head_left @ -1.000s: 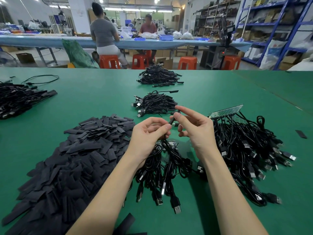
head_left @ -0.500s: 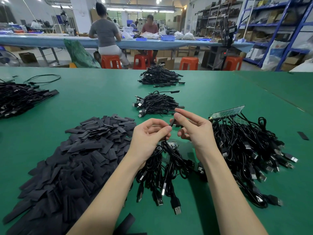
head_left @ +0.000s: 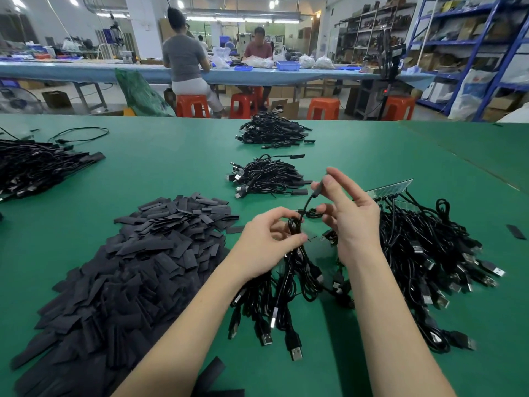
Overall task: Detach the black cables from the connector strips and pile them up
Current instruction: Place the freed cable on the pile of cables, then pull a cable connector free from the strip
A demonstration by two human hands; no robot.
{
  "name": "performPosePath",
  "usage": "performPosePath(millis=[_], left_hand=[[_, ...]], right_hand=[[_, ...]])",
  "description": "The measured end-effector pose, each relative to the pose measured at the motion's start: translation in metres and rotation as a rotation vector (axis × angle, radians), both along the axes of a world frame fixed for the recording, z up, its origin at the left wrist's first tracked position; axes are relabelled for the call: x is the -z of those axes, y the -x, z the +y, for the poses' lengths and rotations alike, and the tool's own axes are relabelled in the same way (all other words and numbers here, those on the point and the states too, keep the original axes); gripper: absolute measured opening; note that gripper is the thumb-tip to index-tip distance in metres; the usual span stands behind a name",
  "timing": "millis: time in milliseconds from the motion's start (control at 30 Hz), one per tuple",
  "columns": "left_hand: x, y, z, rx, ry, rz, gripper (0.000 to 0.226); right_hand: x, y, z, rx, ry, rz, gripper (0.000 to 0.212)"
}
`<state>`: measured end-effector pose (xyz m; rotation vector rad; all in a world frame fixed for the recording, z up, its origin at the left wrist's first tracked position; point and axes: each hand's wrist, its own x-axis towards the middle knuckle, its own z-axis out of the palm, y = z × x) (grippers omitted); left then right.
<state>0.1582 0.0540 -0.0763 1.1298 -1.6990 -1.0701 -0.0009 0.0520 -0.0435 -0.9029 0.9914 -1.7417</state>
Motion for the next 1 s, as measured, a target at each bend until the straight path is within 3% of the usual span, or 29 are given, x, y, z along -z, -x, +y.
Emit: performPosePath(millis=[133,267,333,433,533,700,800,1000], left_hand=[[-0.015,0.002,-0.005,-0.118,0.026,0.073,0.036],[-0.047,0.003,-0.033,-0.218,0.230,-0.026,0.027],[-0.066,0.006,-0.054,-0.260,0.394,-0.163,0.023],[-0.079,0.012,-0.086,-0.267,0.558,-0.524,0.018],[-0.066,0.014,-0.112,-0.263,0.558,-0.832,0.012],[-0.026,0.007,-0.131,-0.297,0.574,-1.128,0.020],[-0.013,0.004,-0.136,-0.269,0.536,-1.156,0.023],[0.008,0.005,-0.142,-0.164,0.418,-1.022,0.032]], right_hand=[[0.009,0.012,-0.006,-0.046,-0.135,-0.025,0.033],[0.023,0.021,-0.010,-0.238,-0.303,-0.018,0.042],[0.027,0.019,-0.011,-0.313,-0.340,0.002,0.039],[0.030,0.018,-0.012,-0.256,-0.367,0.140,0.039],[0.033,0.023,-0.011,-0.200,-0.378,0.191,0.038],[0.034,0.027,-0.014,-0.163,-0.398,0.203,0.016],[0.036,0.025,-0.015,-0.120,-0.404,0.224,0.019],[0.041,0.027,-0.019,0.013,-0.417,0.343,0.017]])
